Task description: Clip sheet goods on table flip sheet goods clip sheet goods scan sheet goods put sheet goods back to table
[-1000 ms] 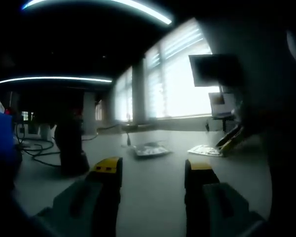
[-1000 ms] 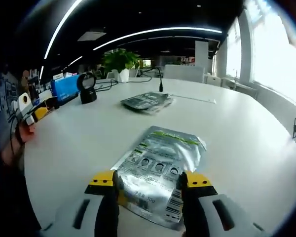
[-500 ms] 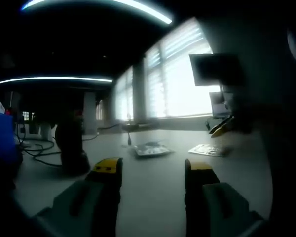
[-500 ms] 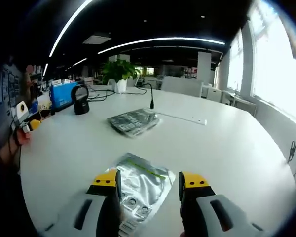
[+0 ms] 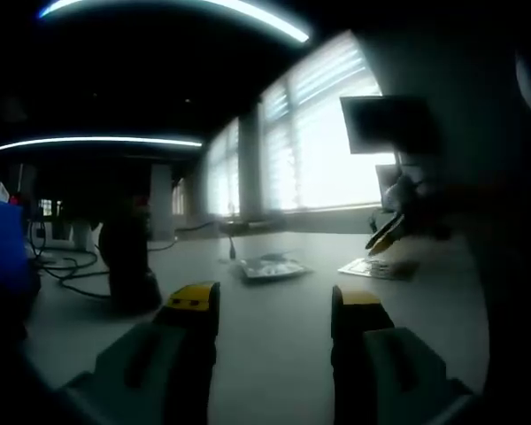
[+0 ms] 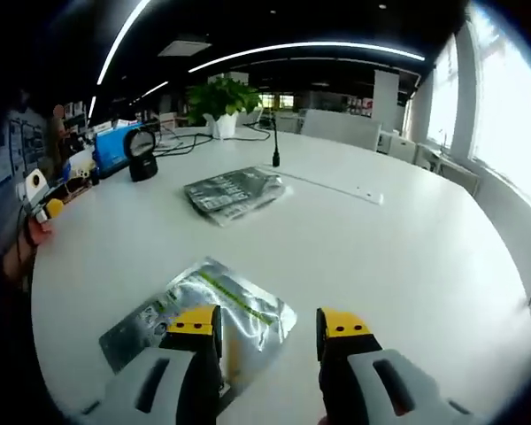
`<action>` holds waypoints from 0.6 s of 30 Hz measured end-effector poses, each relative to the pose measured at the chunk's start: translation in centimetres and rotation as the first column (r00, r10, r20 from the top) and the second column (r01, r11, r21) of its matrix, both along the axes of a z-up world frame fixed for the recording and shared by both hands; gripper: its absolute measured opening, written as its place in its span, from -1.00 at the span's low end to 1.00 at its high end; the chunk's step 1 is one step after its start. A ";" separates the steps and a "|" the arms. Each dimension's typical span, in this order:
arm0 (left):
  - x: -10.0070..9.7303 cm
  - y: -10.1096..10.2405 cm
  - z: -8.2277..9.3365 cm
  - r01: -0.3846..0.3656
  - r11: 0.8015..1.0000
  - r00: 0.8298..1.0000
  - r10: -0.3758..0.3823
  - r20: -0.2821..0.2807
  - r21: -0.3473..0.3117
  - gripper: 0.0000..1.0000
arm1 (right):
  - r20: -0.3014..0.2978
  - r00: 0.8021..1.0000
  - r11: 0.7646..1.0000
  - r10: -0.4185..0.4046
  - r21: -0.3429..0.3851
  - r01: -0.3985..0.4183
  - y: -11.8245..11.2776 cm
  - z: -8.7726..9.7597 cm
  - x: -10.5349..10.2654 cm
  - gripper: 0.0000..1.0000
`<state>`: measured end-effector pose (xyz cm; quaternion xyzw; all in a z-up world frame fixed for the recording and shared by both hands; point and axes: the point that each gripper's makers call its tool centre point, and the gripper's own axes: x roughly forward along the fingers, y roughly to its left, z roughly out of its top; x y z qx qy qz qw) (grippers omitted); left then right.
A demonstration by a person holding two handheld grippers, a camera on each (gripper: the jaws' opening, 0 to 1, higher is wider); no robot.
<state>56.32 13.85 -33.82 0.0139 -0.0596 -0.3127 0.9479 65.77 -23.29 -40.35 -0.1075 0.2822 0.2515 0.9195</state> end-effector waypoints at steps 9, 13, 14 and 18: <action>-0.1 -0.1 0.0 0.003 1.000 1.000 -0.003 -0.001 -0.001 -0.13 | -0.043 0.999 1.000 -0.022 0.001 0.022 0.1 -1.3 0.4 -0.24; -0.1 -0.1 0.1 0.002 1.000 1.000 -0.002 0.000 -0.004 -0.13 | -0.042 0.999 1.000 -0.014 -0.028 0.013 0.3 -1.2 0.3 -0.26; -0.1 -0.1 0.1 0.003 1.000 1.000 -0.003 0.000 -0.003 -0.13 | -0.049 0.999 0.999 -0.012 -0.031 0.011 0.5 -1.3 0.3 -0.28; -0.2 -0.1 0.1 0.003 1.000 1.000 -0.003 0.000 -0.002 -0.13 | -0.068 0.998 1.000 -0.011 -0.026 0.009 0.8 -1.4 -0.1 -0.33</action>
